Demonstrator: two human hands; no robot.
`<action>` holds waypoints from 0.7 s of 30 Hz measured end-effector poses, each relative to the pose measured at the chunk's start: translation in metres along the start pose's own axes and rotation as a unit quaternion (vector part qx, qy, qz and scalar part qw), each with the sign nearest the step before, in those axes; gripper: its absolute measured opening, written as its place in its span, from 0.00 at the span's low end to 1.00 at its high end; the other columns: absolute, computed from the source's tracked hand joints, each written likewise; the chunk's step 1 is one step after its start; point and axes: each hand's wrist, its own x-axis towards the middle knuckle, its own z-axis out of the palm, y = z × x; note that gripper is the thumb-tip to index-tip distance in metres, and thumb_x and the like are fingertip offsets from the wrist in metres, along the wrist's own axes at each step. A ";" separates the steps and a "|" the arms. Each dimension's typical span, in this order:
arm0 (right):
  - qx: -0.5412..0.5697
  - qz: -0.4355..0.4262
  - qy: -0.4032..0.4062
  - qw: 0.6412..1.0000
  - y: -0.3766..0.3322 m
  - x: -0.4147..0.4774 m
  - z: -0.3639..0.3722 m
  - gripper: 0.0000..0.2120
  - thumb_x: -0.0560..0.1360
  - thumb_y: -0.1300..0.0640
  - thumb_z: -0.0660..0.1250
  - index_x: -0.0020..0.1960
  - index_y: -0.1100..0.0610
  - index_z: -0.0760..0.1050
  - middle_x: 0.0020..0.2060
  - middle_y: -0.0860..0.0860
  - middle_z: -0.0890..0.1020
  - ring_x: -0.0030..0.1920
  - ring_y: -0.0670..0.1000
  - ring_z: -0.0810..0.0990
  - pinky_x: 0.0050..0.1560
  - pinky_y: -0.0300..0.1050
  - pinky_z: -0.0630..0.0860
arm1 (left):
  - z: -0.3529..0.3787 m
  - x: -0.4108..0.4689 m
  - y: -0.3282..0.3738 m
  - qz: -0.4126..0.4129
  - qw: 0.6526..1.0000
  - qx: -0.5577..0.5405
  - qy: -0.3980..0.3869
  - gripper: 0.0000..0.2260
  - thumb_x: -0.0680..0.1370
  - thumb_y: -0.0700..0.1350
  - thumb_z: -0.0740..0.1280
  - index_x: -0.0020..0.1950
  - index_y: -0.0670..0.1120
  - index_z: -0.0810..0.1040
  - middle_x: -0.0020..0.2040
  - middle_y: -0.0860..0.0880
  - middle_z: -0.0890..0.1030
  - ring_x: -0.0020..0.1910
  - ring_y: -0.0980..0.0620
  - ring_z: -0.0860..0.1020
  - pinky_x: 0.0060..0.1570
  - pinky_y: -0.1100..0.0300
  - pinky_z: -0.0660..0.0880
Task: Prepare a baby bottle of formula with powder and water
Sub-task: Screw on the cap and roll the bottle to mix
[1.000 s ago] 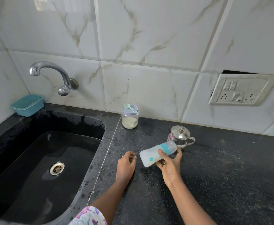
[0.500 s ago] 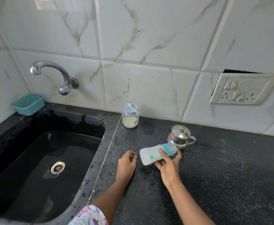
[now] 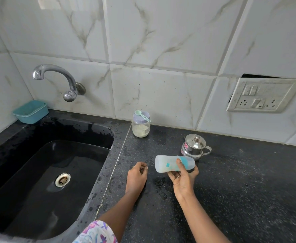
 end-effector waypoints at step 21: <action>-0.044 0.009 -0.065 0.997 -0.005 -0.008 0.009 0.35 0.70 0.72 0.67 0.67 0.45 0.62 0.61 0.57 0.75 0.58 0.59 0.77 0.47 0.59 0.79 | -0.001 -0.001 0.002 -0.005 1.000 -0.007 -0.002 0.06 0.78 0.44 0.64 0.53 0.46 0.78 0.44 0.51 0.80 0.45 0.54 0.78 0.45 0.63 0.72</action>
